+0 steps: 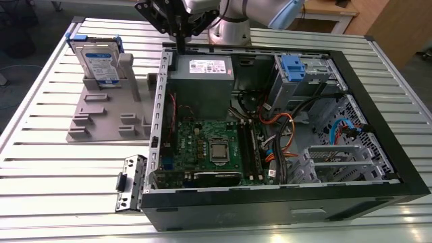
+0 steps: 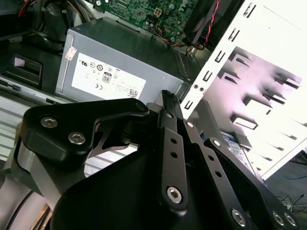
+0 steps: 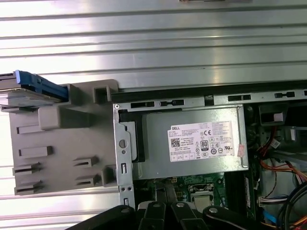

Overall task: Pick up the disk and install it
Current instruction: 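Reach for the disk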

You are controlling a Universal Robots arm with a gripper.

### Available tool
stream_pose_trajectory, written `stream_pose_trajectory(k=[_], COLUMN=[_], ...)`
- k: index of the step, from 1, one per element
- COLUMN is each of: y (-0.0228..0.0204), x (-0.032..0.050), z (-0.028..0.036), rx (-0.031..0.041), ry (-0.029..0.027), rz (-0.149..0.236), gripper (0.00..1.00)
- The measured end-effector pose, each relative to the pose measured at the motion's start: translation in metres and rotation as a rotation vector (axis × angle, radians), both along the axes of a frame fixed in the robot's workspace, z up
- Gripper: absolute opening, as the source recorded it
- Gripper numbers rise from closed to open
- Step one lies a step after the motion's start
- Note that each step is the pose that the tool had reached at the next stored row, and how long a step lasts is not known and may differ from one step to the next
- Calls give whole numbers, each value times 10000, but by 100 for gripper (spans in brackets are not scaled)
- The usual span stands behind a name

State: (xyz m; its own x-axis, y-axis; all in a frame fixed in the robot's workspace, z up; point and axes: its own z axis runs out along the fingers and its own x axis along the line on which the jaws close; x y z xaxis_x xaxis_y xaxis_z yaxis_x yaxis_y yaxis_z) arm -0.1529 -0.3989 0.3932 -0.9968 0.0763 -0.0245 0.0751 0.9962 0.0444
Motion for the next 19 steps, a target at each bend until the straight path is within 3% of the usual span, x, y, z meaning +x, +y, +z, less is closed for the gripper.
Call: stream_pose_trajectory(k=[19], y=[0], x=[-155], z=[0], rx=[0], ry=[0], rz=[0], gripper=[10])
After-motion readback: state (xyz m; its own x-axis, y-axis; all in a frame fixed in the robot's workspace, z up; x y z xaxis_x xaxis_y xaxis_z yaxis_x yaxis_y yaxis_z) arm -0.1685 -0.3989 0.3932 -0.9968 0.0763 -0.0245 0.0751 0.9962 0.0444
